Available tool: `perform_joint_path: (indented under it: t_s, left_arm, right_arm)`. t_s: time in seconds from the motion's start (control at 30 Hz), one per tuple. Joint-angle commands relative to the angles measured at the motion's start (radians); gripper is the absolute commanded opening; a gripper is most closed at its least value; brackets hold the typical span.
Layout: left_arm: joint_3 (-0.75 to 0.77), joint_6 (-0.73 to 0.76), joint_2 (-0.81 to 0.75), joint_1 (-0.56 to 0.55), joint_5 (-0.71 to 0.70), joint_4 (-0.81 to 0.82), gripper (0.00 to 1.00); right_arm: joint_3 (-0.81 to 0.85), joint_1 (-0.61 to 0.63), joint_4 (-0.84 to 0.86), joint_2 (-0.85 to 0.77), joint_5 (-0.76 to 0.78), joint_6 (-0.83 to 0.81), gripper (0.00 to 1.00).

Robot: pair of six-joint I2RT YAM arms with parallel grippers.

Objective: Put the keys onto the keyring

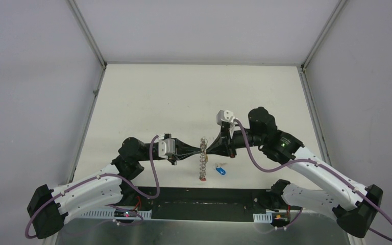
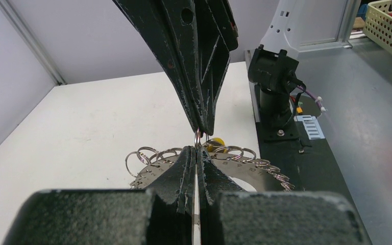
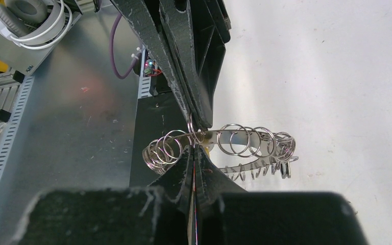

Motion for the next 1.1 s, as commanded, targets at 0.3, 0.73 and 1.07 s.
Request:
perform_joint_path:
  t_s: [0.3,0.73,1.07]
  left_arm:
    - [0.001,-0.028,-0.022,-0.010,-0.010,0.152,0.00]
    - [-0.002,-0.027,-0.006,-0.009,-0.011,0.135,0.00]
    - [-0.002,-0.028,-0.008,-0.010,-0.011,0.131,0.00]
  right_arm:
    - [0.000,-0.001,0.002,0.051,-0.008,-0.038,0.00]
    - [0.008,-0.001,0.029,-0.003,0.020,-0.026,0.56]
    - [-0.007,-0.001,0.107,-0.038,-0.003,0.017,0.50]
